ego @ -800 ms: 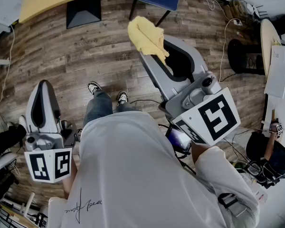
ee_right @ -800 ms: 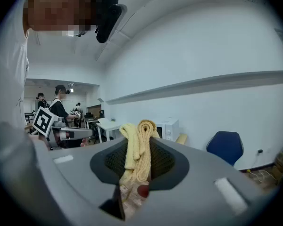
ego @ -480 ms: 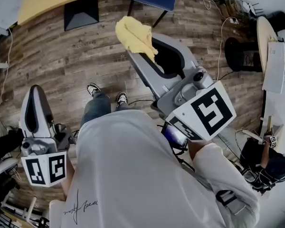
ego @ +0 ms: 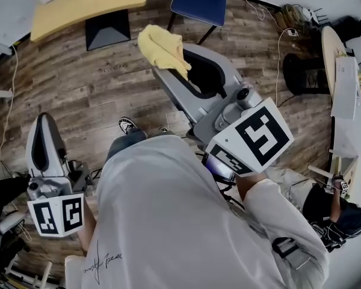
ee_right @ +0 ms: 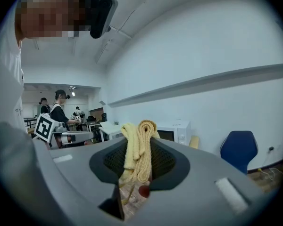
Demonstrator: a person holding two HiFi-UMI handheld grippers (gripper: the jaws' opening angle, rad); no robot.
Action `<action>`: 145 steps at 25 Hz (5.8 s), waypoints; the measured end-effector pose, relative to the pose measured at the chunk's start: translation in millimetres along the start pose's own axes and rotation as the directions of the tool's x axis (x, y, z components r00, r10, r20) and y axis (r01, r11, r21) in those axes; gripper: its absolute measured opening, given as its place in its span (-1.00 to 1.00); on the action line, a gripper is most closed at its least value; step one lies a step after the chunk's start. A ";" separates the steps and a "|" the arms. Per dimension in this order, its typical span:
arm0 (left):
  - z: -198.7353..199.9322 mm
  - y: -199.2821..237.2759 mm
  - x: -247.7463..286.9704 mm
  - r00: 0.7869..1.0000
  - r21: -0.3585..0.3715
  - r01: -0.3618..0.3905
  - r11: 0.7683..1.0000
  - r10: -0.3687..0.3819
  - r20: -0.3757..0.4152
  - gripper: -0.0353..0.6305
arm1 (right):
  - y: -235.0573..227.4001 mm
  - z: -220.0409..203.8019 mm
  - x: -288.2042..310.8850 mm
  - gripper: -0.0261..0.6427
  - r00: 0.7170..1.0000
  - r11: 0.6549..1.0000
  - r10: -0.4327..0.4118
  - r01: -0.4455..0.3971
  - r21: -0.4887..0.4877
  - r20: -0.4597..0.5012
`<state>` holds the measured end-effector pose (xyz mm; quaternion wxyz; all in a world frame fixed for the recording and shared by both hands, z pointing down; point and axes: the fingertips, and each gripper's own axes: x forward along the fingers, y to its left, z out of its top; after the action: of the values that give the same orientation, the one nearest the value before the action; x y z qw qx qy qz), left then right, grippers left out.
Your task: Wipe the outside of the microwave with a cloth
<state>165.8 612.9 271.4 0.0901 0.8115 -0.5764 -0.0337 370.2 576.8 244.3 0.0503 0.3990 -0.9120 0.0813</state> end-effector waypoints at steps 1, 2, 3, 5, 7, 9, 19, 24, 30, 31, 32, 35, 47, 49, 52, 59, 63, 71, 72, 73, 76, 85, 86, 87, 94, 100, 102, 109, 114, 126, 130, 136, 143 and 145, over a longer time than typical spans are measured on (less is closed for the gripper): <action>-0.6 6.1 1.7 1.000 0.001 0.007 1.000 -0.007 -0.001 -0.90 | 4.2 0.1 6.8 -0.57 1.000 1.000 -0.003 0.002 -0.013 -0.005; -1.8 11.1 3.5 1.000 0.000 0.014 1.000 -0.014 -0.003 -0.90 | 7.7 -0.5 12.5 -0.57 1.000 1.000 -0.007 0.007 -0.026 -0.011; -2.7 15.7 5.6 1.000 -0.002 0.021 1.000 -0.021 -0.006 -0.90 | 10.4 -1.0 17.9 -0.57 1.000 0.999 -0.013 0.013 -0.036 -0.017; -1.7 25.6 11.5 1.000 -0.006 0.029 1.000 -0.029 -0.009 -0.89 | 13.3 -0.4 30.1 -0.57 0.999 0.999 -0.024 0.023 -0.045 -0.027; 1.6 38.0 18.1 1.000 -0.013 0.028 1.000 -0.028 -0.010 -0.90 | 14.8 0.5 44.4 -0.57 0.999 0.999 -0.030 0.028 -0.047 -0.039; 4.2 52.4 24.8 1.000 -0.022 0.023 1.000 -0.023 -0.011 -0.90 | 15.3 0.0 60.0 -0.57 0.998 0.998 -0.035 0.033 -0.049 -0.053; 2.2 114.9 88.4 0.999 -0.024 -0.012 1.000 0.011 -0.041 -0.90 | -19.6 1.6 153.0 -0.57 0.999 0.999 -0.018 0.017 -0.027 -0.047; 17.5 138.3 158.7 0.999 -0.013 -0.005 1.000 0.004 -0.055 -0.90 | -69.3 20.3 210.1 -0.56 1.000 1.000 -0.024 0.024 0.009 -0.020; 35.6 146.9 258.0 0.996 0.013 0.048 0.999 -0.047 -0.070 -0.90 | -141.5 41.7 270.4 -0.56 0.999 0.998 -0.044 0.043 0.041 0.028; 38.7 148.3 272.2 0.996 0.033 0.048 0.998 -0.046 -0.072 -0.90 | -152.2 43.0 279.6 -0.56 0.999 0.998 -0.042 0.040 0.048 0.029; 41.2 148.3 286.4 0.996 0.066 0.048 0.997 -0.043 -0.077 -0.90 | -163.0 43.8 287.8 -0.56 0.999 0.998 -0.042 0.040 0.054 0.028; 46.1 141.0 330.6 0.993 0.168 0.076 0.983 -0.060 -0.099 -0.90 | -198.4 43.7 310.5 -0.57 0.997 0.994 -0.069 0.067 0.089 0.018; 59.1 197.0 453.9 0.993 0.054 0.055 0.997 -0.049 -0.105 -0.90 | -279.1 58.3 405.1 -0.59 0.994 0.982 -0.100 0.104 0.161 -0.035; 60.8 205.1 468.9 0.994 0.048 0.049 0.998 -0.043 -0.104 -0.90 | -290.3 61.7 419.3 -0.61 0.994 0.983 -0.101 0.107 0.150 -0.052; 60.0 220.3 493.8 0.992 0.054 0.055 0.997 -0.049 -0.117 -0.90 | -306.3 66.9 443.8 -0.61 0.990 0.983 -0.116 0.126 0.137 -0.075; 69.2 269.4 546.0 0.983 0.068 0.135 0.988 -0.125 -0.137 -0.90 | -323.4 81.9 502.5 -0.59 0.980 0.972 -0.178 0.190 0.139 -0.092; 81.1 295.3 565.1 0.976 0.066 0.181 0.981 -0.171 -0.133 -0.91 | -332.5 87.8 526.7 -0.56 0.959 0.949 -0.261 0.276 0.153 -0.110; 87.1 348.0 588.0 0.954 0.078 0.260 0.962 -0.244 -0.176 -0.91 | -338.5 87.7 565.0 -0.55 0.920 0.904 -0.354 0.383 0.190 -0.171; 87.6 354.1 590.0 0.950 0.081 0.272 0.959 -0.254 -0.182 -0.91 | -339.5 88.1 569.5 -0.55 0.913 0.901 -0.366 0.396 0.175 -0.180; 88.5 359.8 591.6 0.946 0.082 0.283 0.956 -0.265 -0.185 -0.91 | -341.2 88.4 574.3 -0.55 0.906 0.900 -0.377 0.408 0.153 -0.194; 92.5 376.4 594.4 0.942 0.084 0.302 0.950 -0.283 -0.181 -0.91 | -347.8 87.1 593.6 -0.58 0.880 0.911 -0.391 0.413 0.026 -0.271; 88.6 397.0 590.0 0.930 0.088 0.340 0.936 -0.320 -0.183 -0.91 | -406.1 92.0 644.2 -0.58 0.812 0.900 -0.437 0.394 -0.188 -0.388; 86.6 397.7 588.6 0.930 0.085 0.338 0.937 -0.318 -0.185 -0.91 | -416.9 92.0 649.0 -0.58 0.806 0.897 -0.441 0.397 -0.192 -0.395; 84.7 398.2 587.0 0.931 0.082 0.333 0.939 -0.314 -0.184 -0.91 | -427.3 91.6 653.6 -0.58 0.801 0.896 -0.444 0.398 -0.196 -0.402; 80.7 399.4 590.0 0.944 0.061 0.287 0.956 -0.271 -0.187 -0.91 | -500.1 81.0 684.2 -0.58 0.759 0.889 -0.454 0.418 -0.186 -0.466; 84.3 410.1 598.3 0.959 0.057 0.236 0.970 -0.223 -0.174 -0.91 | -542.6 70.4 709.3 -0.58 0.717 0.875 -0.479 0.433 -0.216 -0.506; 85.2 415.2 599.2 0.962 0.056 0.222 0.974 -0.209 -0.173 -0.91 | -552.2 67.9 716.7 -0.58 0.699 0.865 -0.499 0.438 -0.245 -0.512; 81.2 425.6 599.2 0.962 0.053 0.215 0.975 -0.202 -0.183 -0.91 | -572.1 54.5 724.4 -0.58 0.632 0.828 -0.559 0.460 -0.321 -0.536; 79.2 434.8 594.3 0.962 0.044 0.211 0.977 -0.199 -0.189 -0.91 | -570.3 47.2 729.1 -0.59 0.612 0.819 -0.568 0.487 -0.304 -0.551; 79.3 444.1 589.2 0.958 0.032 0.231 0.972 -0.222 -0.182 -0.91 | -559.0 46.6 743.0 -0.58 0.581 0.804 -0.588 0.499 -0.324 -0.563; 79.5 446.0 587.0 0.958 0.030 0.233 0.972 -0.224 -0.179 -0.91 | -554.4 46.7 749.0 -0.58 0.578 0.804 -0.589 0.495 -0.330 -0.565; 79.3 450.3 582.4 0.959 0.025 0.229 0.973 -0.221 -0.176 -0.91 | -543.4 47.1 762.4 -0.58 0.582 0.809 -0.584 0.480 -0.340 -0.566; 74.3 460.1 576.0 0.960 0.020 0.215 0.976 -0.207 -0.189 -0.91 | -526.4 47.7 777.8 -0.57 0.597 0.815 -0.578 0.461 -0.352 -0.557; 74.1 461.6 574.8 0.961 0.018 0.212 0.977 -0.205 -0.188 -0.91 | -522.8 47.6 782.1 -0.57 0.600 0.817 -0.575 0.455 -0.354 -0.556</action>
<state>-83.4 -83.7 312.3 0.1236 0.8690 -0.4772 0.0436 224.5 -344.4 376.6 0.4144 0.5868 -0.6863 0.1138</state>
